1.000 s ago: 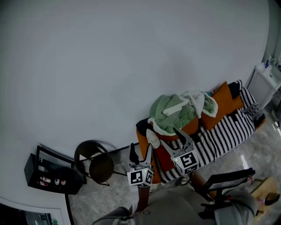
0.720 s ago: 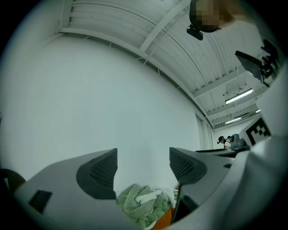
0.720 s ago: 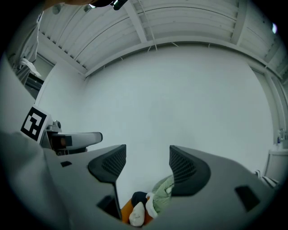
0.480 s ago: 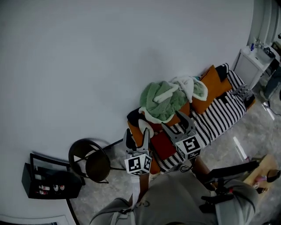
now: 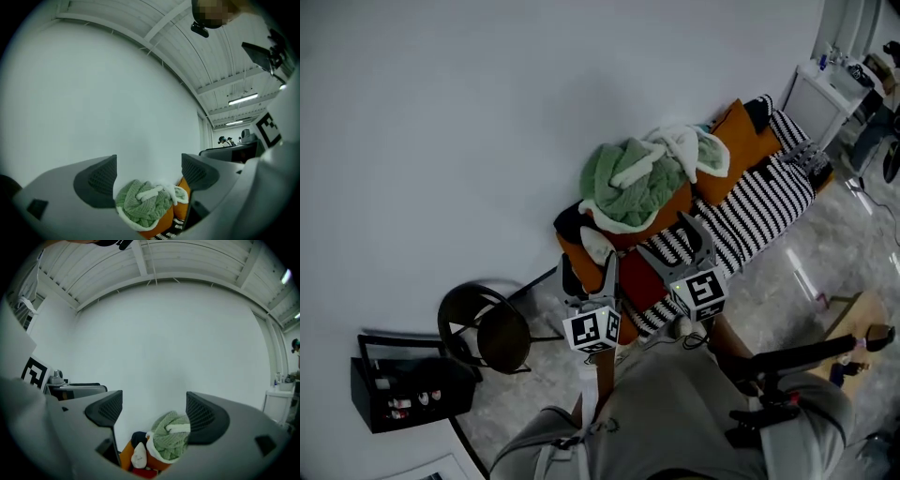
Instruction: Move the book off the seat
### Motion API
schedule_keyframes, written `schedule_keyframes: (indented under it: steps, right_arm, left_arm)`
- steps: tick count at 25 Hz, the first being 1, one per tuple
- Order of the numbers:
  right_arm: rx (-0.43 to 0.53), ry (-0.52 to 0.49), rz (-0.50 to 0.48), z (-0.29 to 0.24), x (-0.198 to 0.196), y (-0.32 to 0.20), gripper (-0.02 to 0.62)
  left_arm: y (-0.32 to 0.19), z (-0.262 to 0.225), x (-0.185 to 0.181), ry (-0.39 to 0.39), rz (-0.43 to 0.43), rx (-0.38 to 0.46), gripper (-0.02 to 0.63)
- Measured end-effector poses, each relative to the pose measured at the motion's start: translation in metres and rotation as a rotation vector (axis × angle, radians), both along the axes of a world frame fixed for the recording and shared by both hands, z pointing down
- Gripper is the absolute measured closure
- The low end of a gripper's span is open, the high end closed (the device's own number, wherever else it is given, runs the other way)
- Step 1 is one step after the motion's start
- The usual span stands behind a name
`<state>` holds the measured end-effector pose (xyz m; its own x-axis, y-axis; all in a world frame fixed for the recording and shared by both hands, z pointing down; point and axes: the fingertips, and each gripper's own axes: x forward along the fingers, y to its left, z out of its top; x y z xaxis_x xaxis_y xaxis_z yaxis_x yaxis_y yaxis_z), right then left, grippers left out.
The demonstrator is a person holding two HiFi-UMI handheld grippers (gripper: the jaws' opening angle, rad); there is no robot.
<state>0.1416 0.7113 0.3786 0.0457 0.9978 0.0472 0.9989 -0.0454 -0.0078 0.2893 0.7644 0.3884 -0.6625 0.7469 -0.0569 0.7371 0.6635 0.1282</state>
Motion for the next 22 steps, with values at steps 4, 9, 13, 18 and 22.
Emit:
schedule_keyframes:
  steps: [4,9,13,18,22]
  right_arm:
    - [0.075,0.007,0.023,0.035,-0.004,0.001,0.190]
    - [0.179,-0.008,0.026,0.101,-0.004,0.011,0.190]
    - [0.278,0.017,0.006,0.160,-0.002,0.019,0.190]
    - [0.391,0.039,-0.018,0.240,-0.002,0.029,0.190]
    - [0.445,0.051,-0.050,0.305,0.001,0.038,0.190]
  left_arm:
    - [0.005,0.030,-0.009,0.043,0.040,0.055,0.186]
    - [0.024,0.088,-0.013,0.111,0.077,0.143,0.186]
    - [0.035,0.147,-0.012,0.167,0.079,0.239,0.186]
    - [0.035,0.227,-0.012,0.225,0.082,0.359,0.186]
    - [0.032,0.295,-0.017,0.241,0.071,0.442,0.186]
